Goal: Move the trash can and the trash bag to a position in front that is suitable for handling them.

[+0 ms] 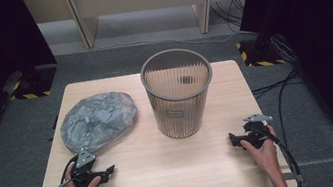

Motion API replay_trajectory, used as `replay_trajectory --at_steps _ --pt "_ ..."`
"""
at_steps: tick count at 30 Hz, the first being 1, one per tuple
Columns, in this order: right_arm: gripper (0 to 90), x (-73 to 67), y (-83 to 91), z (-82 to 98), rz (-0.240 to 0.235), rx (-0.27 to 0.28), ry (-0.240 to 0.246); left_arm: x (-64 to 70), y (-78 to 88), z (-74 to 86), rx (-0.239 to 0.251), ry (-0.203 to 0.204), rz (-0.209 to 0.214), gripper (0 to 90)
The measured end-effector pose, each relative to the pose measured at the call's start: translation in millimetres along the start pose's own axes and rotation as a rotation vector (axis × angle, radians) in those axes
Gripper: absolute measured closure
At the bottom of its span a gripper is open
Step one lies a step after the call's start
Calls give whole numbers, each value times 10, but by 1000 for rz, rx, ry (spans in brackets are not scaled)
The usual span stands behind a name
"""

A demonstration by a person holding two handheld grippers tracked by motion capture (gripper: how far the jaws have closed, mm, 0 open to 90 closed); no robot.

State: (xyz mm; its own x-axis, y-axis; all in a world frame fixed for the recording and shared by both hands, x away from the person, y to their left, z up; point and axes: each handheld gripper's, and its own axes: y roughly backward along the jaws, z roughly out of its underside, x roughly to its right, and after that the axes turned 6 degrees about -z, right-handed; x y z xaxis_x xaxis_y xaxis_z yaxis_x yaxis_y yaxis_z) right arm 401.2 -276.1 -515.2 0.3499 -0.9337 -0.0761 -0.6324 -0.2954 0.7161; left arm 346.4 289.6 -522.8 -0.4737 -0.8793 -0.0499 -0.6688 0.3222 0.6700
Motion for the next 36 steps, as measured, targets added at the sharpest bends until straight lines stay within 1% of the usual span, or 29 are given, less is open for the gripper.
replay_trajectory --at_steps 8,13,14,16,17,18,19,20,23,24,25,26,29,30,31,32,33,34,35,36 --pt "4 1 0 -1 0 0 1 0 -2 -1 -1 -3 6 133" --pt "4 1 -2 -2 -1 0 2 13 -14 -9 -8 -23 21 84" --pt "4 1 -2 -2 -1 0 2 15 -10 -7 -4 -26 27 89" --pt "4 2 -2 -2 -1 0 2 14 7 2 8 -31 36 140" --pt "4 1 -2 -2 -1 0 2 17 9 6 10 -38 46 151" --pt "4 2 -2 -2 -1 0 2 22 11 7 12 -44 52 148" --pt "4 2 -2 -2 -2 0 2 29 13 6 13 -46 49 149" --pt "4 1 -2 -2 -2 0 1 36 17 4 17 -45 43 150" --pt "4 7 -4 -3 -4 1 9 52 41 -19 51 -41 23 150" --pt "4 -5 -1 -2 -4 -2 -4 48 53 -32 61 -40 18 150" --pt "4 -4 -2 -3 -4 -2 -3 48 53 -32 61 -40 18 150" --pt "3 4 -4 -5 -5 0 8 41 66 -49 68 -37 10 149" --pt "3 13 -7 -8 -5 1 20 -36 148 -132 109 -18 -16 150" --pt "3 12 -6 -8 -6 1 18 -66 165 -157 116 -10 -28 150" --pt "3 13 -6 -8 -5 1 20 -66 165 -157 116 -10 -28 150" --pt "3 13 -6 -8 -5 1 20 -99 178 -184 120 -3 -38 150" --pt "3 11 -8 -8 -8 1 18 -167 191 -235 131 21 -70 152" --pt "3 12 -8 -8 -6 1 20 -202 190 -257 138 33 -89 155" --pt "3 11 -7 -8 -7 1 19 -238 181 -276 137 44 -100 155" --pt "3 12 -8 -8 -7 1 19 -274 172 -295 131 56 -102 156"
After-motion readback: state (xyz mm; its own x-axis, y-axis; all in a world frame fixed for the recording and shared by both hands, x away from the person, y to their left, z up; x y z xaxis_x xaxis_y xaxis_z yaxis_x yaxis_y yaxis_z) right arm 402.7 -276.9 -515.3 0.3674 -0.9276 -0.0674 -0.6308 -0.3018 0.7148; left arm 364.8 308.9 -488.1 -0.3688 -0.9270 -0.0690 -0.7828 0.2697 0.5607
